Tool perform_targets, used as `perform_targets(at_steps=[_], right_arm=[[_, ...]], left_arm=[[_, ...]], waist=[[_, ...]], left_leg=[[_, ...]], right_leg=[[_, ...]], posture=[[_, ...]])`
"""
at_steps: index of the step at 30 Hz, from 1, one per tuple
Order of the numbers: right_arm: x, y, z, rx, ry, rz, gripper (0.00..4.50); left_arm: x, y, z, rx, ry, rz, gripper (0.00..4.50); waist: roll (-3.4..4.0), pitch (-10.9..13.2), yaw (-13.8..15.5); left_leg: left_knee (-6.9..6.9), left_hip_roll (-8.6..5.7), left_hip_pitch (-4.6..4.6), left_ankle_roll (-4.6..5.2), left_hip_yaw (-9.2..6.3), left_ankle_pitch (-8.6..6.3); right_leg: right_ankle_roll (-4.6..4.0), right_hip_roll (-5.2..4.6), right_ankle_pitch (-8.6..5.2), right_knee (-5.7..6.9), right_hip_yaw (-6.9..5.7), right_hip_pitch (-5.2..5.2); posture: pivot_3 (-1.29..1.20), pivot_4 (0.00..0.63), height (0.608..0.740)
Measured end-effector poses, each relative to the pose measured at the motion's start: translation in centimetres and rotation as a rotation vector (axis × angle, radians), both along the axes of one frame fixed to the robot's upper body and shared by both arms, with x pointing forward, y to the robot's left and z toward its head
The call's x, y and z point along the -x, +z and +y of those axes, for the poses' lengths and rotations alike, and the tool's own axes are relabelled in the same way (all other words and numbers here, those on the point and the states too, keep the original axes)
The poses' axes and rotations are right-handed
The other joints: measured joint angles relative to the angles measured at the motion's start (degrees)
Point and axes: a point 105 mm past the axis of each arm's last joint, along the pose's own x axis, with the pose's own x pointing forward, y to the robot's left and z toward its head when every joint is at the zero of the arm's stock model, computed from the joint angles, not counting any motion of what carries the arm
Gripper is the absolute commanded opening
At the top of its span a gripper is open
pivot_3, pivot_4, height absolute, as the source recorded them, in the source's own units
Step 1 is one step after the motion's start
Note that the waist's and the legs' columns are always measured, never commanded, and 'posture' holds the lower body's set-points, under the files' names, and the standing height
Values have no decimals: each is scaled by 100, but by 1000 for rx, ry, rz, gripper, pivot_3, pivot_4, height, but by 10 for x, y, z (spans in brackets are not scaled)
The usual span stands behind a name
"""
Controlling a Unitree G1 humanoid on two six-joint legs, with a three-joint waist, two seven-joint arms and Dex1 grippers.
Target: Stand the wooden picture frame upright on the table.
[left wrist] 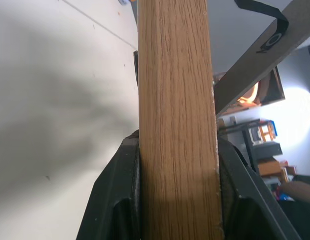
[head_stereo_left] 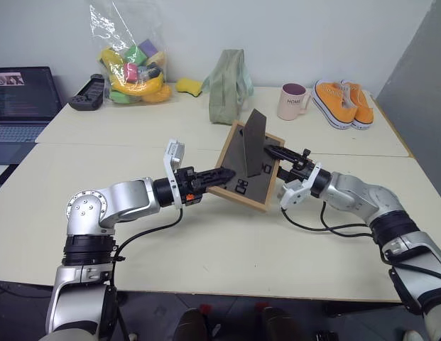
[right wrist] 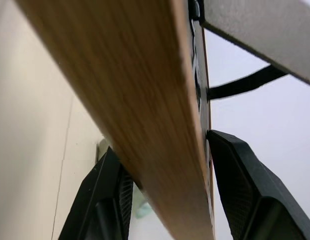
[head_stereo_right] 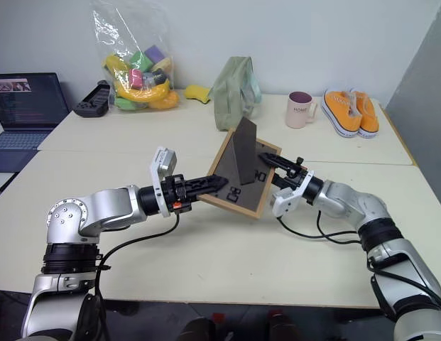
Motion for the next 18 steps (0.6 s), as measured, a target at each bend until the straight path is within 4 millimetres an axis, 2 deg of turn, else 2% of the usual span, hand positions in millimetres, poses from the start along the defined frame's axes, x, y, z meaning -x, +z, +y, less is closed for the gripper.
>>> perform_targets(at_steps=[3,7,14,18], right_arm=[[10,3,-3,57,73,-42,2312],[13,1,-3,77,107,-58,2312],[-2,7,-9,95,64,-99,2312],[-13,13,-24,104,1,-127,2312]], left_arm=[[6,1,0,-2,-42,-10,1320],[8,0,1,-15,-56,-9,1320],[8,-1,2,-14,-53,-6,1320],[9,-1,3,-16,-52,-8,1320]], waist=[[0,0,-1],[0,0,-3],[0,0,-5],[0,0,1]], left_leg=[[0,0,2,0,-2,0],[0,0,3,0,-2,0],[0,-1,3,0,-2,0],[0,-2,2,1,-3,0]], right_leg=[[0,1,0,0,0,1],[0,1,0,1,1,0],[0,1,0,2,2,-1],[0,1,0,1,2,0]], posture=[[0,150,740],[0,150,740],[0,150,740],[0,150,740]])
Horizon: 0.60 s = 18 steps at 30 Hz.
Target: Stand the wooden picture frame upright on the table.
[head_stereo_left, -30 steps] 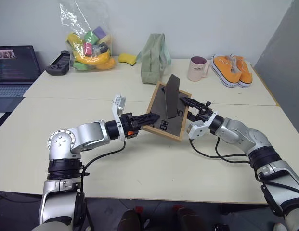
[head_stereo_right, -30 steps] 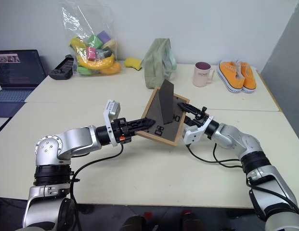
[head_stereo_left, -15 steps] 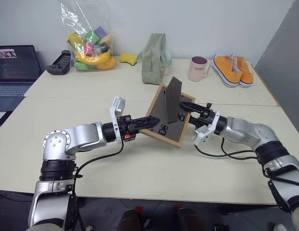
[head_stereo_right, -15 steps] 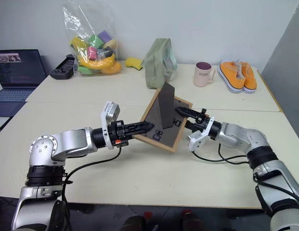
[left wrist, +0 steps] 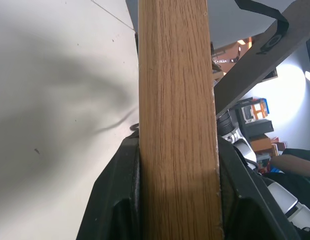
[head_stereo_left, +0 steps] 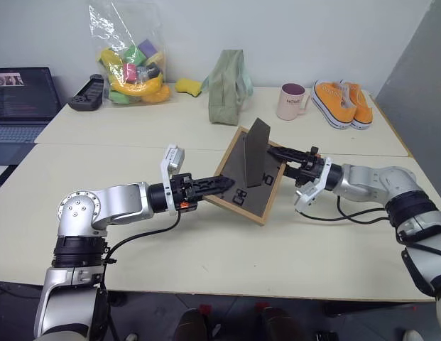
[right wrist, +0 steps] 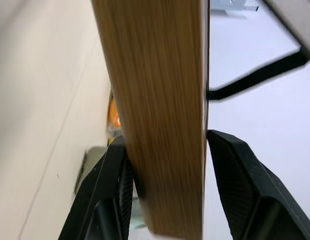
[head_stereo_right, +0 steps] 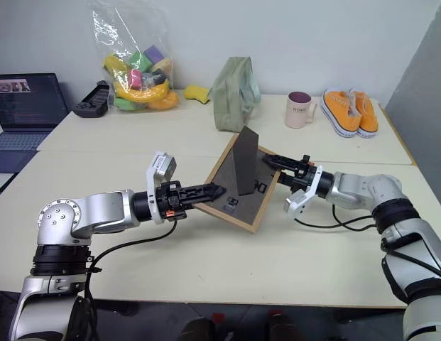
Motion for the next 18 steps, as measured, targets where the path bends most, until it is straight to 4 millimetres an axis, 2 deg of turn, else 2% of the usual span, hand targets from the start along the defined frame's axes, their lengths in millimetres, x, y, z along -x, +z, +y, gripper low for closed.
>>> perform_targets(at_steps=[3,18], right_arm=[[-1,0,-4,-10,-9,-8,2312],[10,0,4,-20,62,-22,2312]], left_arm=[[0,0,0,-1,1,-1,1320],[1,3,0,12,-4,-6,1320]], waist=[[0,0,-2],[0,0,-1]], left_leg=[[0,0,0,0,0,0],[0,0,0,0,-1,0]], right_leg=[[0,0,0,0,1,0],[0,0,0,1,0,0]], posture=[[0,150,740],[0,150,740]])
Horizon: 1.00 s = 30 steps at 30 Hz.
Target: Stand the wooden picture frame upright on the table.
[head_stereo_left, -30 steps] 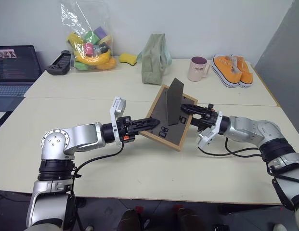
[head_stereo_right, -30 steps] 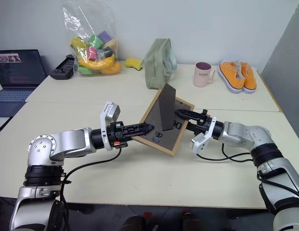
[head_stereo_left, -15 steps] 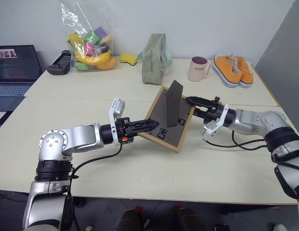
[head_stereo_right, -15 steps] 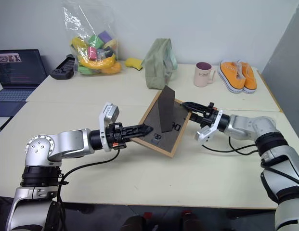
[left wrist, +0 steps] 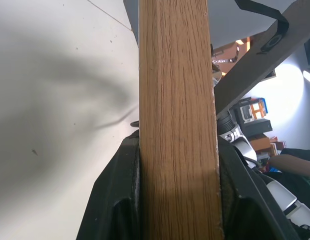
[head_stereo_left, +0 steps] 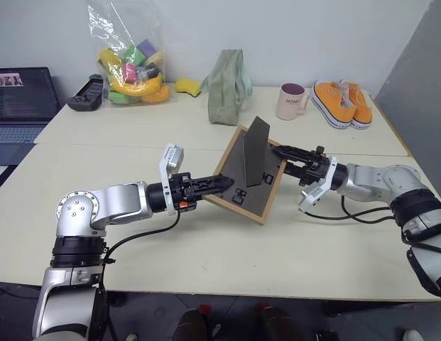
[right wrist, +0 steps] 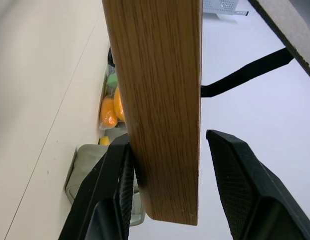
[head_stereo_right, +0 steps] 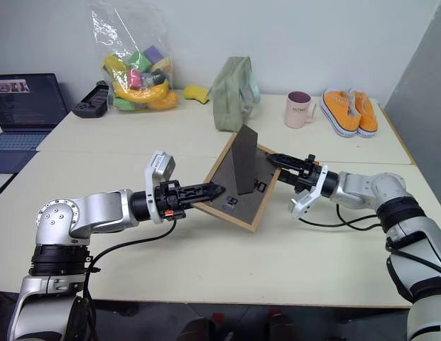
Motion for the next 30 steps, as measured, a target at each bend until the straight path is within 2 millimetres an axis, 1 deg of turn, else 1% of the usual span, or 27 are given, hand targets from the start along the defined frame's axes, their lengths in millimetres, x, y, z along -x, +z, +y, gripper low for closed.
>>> perform_targets(at_steps=[1,3,4,6,8,28,30], right_arm=[[0,0,0,-2,2,0,2312],[1,0,0,-10,2,3,1958],[1,-1,0,-11,2,6,1880],[2,-1,-1,-22,3,8,1470],[3,2,-1,-32,6,2,1369],[3,5,-1,-36,2,-6,1328],[2,5,-1,-35,1,-7,1328]], left_arm=[[0,0,0,1,0,0,1320],[0,0,0,3,-1,-1,1320],[0,1,0,4,-2,-1,1320],[0,1,0,11,-3,0,1320],[0,2,0,21,-3,0,1320],[-1,4,0,33,0,-1,1320],[-1,4,0,34,1,-1,1988]], waist=[[0,0,0],[0,0,-1],[0,0,-2],[0,0,-1],[0,0,-1],[0,0,-1],[0,0,-1]], left_leg=[[0,0,0,0,0,0],[0,0,0,0,0,0],[0,0,0,0,0,0],[0,0,0,0,0,0],[0,0,0,0,0,0],[0,0,0,0,0,0],[0,0,0,0,0,0]], right_leg=[[0,0,0,0,0,0],[0,0,0,0,0,0],[0,0,0,0,0,0],[0,0,0,1,0,0],[0,0,0,1,0,0],[0,0,0,1,0,0],[0,0,0,1,0,0]], posture=[[0,150,740],[0,150,740],[0,150,740],[0,150,740],[0,150,740],[0,150,740],[0,150,740]])
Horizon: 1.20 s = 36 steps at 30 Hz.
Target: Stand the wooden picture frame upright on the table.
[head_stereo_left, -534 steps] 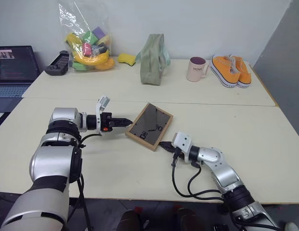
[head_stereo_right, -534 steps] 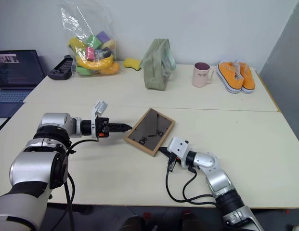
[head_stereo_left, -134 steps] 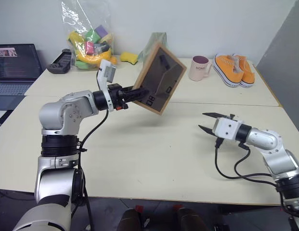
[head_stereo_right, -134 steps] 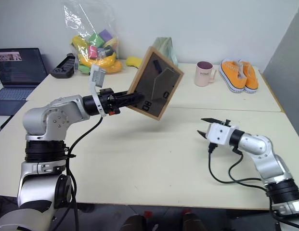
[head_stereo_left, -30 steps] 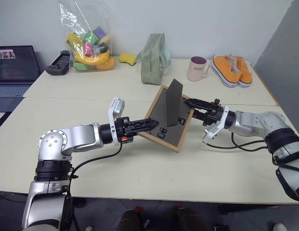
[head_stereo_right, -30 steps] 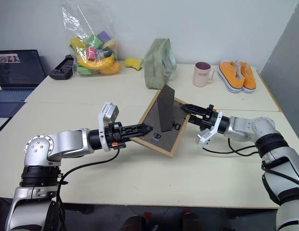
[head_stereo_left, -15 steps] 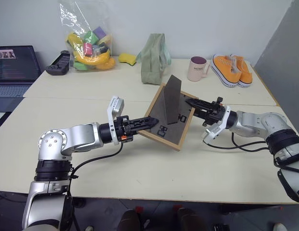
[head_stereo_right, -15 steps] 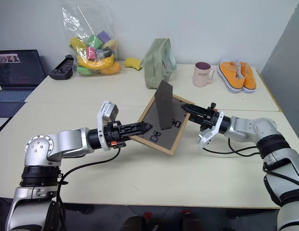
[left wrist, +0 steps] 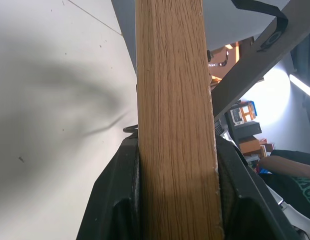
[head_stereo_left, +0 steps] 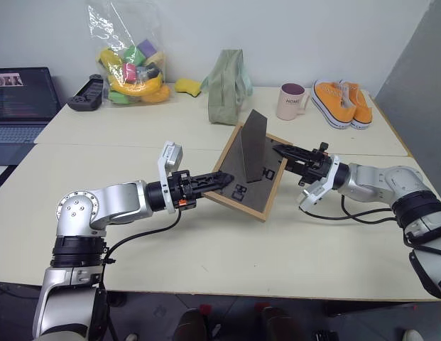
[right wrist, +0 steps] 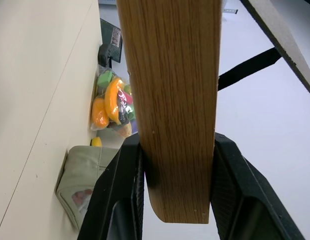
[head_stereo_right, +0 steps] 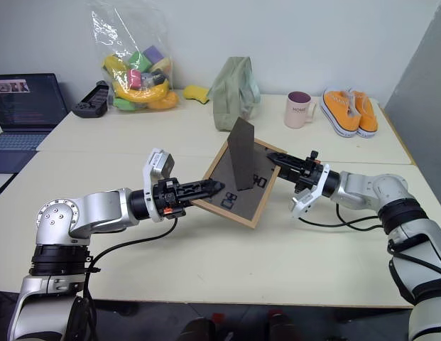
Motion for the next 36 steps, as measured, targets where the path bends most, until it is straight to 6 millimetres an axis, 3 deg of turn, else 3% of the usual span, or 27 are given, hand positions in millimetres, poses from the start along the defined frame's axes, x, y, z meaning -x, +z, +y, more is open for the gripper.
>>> perform_targets(at_steps=[7,12,18,24,32,34,36], right_arm=[[3,-6,4,29,19,18,1328],[3,-6,4,30,19,19,1328],[3,-12,11,16,44,75,1328],[-4,-20,18,-34,41,198,1328],[-18,-35,53,-174,45,557,1328],[-28,-27,72,-319,59,719,1328],[-35,-21,76,-410,82,865,1328]], left_arm=[[-5,-1,2,-19,39,0,3180],[-6,1,6,-43,59,-24,3180],[-8,25,30,-237,284,-468,3180],[16,20,39,-370,389,-726,3180],[45,24,54,-518,600,-892,3180],[47,15,61,-575,651,-855,3180],[48,10,66,-604,685,-835,3180]], waist=[[0,0,2],[0,0,0],[1,0,-32],[0,0,-42],[-3,-1,-74],[0,0,-85],[3,2,-66]], left_leg=[[0,0,0,0,0,0],[0,1,0,0,0,0],[-9,5,3,-2,9,1],[-7,7,3,3,13,-2],[-8,13,15,21,5,-12],[-7,19,18,22,2,-13],[-9,19,16,21,-7,-13]], right_leg=[[0,0,0,0,0,0],[0,0,0,0,0,0],[-1,1,0,-8,4,1],[-1,-1,0,-9,8,3],[-3,1,1,-13,-3,24],[-3,1,1,-8,-5,27],[-3,1,1,-6,-15,25]], posture=[[0,150,740],[0,150,740],[0,150,740],[0,150,740],[0,150,740],[0,150,740],[0,150,740]])
